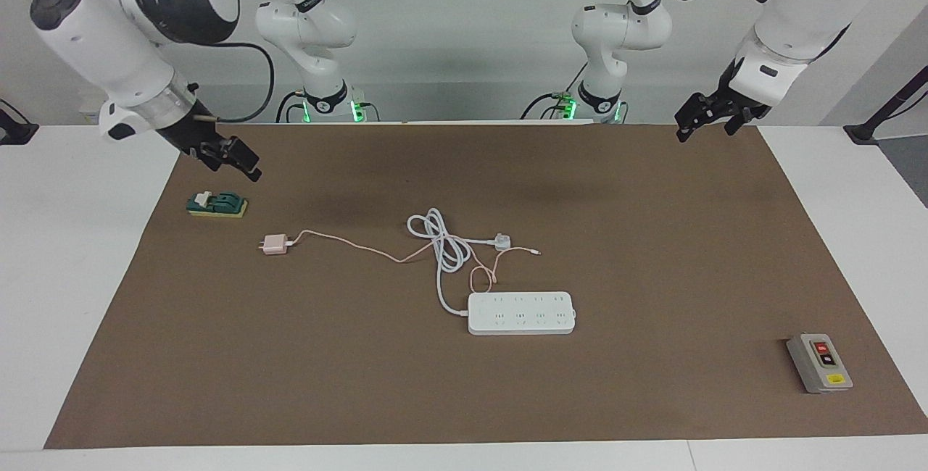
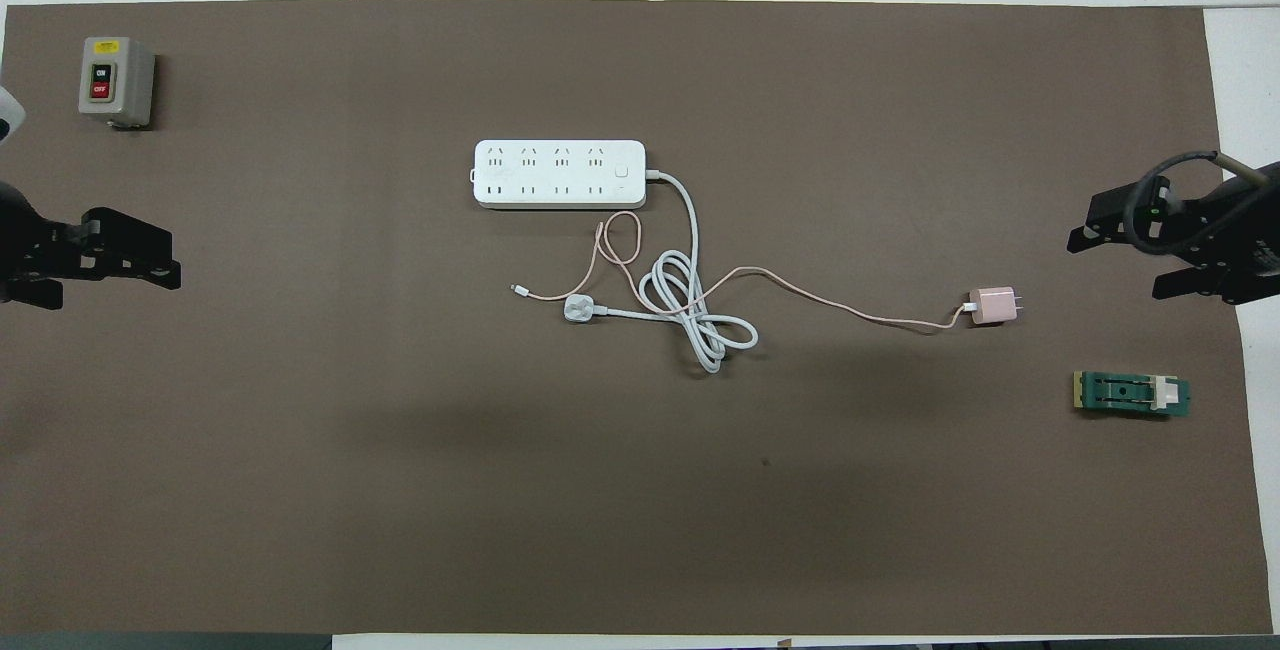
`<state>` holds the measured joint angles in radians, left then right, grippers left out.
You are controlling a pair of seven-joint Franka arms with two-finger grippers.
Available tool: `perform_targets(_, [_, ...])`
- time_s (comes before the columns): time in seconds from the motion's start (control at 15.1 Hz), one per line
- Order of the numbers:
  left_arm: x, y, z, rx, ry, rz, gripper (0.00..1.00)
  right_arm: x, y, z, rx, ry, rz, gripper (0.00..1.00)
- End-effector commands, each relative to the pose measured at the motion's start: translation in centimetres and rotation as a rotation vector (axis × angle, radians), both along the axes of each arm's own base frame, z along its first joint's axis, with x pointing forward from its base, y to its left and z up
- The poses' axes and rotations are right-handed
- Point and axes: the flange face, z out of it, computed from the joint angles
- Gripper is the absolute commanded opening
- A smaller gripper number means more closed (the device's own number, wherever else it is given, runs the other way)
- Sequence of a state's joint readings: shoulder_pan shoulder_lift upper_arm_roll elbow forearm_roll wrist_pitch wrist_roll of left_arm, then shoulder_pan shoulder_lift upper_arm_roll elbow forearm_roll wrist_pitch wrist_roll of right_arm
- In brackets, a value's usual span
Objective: Plug charger into power strip
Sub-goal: 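Reach the right gripper down over the pink charger plug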
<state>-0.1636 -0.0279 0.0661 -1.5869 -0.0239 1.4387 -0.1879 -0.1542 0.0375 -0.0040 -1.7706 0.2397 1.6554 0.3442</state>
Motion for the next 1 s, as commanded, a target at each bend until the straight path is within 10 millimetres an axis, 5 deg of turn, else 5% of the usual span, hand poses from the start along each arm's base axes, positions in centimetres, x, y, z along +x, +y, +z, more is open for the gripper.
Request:
perform_targets(0.0, [-0.7,0.4,0.3,-0.011,-0.012,-0.001,1.00,1.8,-3.4,-6.4,0.118,0.130,-0.263,1.00])
perform_targets(0.4, [-0.7,0.4,0.3,-0.011,-0.012,-0.001,1.00,1.6,-9.1,-18.4,0.283,0.290,-0.611,1.00])
perform_targets(0.93, [-0.7,0.4,0.3,-0.011,-0.012,-0.001,1.00,1.8,-8.2,-24.2,0.317,0.438,-0.752,1.00])
